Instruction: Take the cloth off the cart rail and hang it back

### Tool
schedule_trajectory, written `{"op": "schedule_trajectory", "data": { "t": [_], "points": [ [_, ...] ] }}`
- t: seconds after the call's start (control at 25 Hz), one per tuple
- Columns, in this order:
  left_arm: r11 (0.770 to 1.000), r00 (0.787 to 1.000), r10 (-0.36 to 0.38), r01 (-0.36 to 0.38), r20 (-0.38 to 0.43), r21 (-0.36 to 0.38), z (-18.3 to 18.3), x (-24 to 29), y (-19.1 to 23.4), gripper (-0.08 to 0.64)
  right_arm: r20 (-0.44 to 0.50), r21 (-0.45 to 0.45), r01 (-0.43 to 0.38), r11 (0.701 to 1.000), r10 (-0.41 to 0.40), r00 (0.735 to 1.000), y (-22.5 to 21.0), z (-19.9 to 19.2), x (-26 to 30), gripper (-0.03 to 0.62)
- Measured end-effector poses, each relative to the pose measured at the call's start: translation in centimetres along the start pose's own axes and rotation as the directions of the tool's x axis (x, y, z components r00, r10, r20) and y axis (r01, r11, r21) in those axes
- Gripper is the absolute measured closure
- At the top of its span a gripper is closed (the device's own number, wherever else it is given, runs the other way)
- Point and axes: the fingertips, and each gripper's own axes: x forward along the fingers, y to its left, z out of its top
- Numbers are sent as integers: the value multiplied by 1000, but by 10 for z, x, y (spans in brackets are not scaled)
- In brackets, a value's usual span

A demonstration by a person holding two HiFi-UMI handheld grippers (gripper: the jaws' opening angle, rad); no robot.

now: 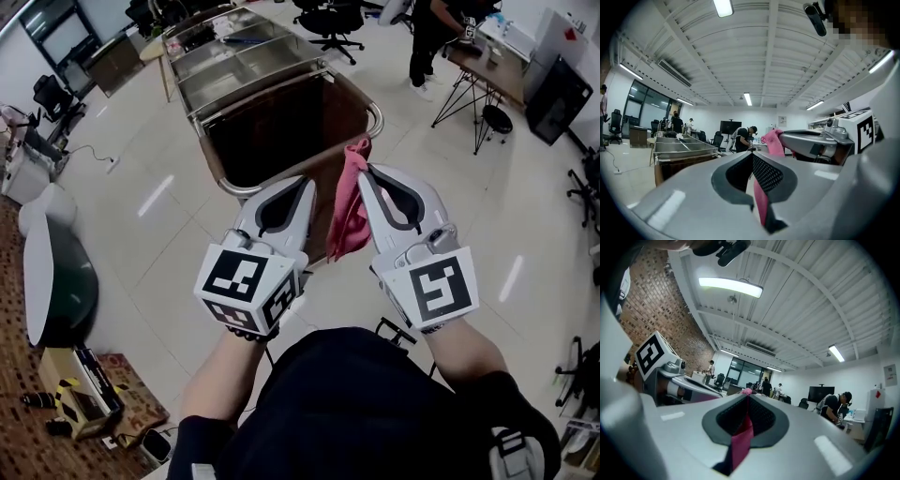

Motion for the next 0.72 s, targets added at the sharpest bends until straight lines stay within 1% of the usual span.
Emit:
{"op": "schedule_trajectory", "data": {
  "t": [0.2,0.36,0.52,0.72],
  "points": [
    [998,999,52,-51,-18,22,-17,17,-38,557,17,38,-70,997,69,997,-20,-23,-30,584],
    [995,996,90,-89,-29,35,-21,11,-57,557,26,52,-118,992,117,993,-18,-26,-47,584],
    [991,990,131,-130,-42,41,-35,8,-58,558,38,67,-173,983,171,985,-10,-37,-47,584],
    [983,983,178,-177,-35,44,-44,-8,-47,557,46,76,-224,972,221,974,11,-46,-40,584]
  ]
}}
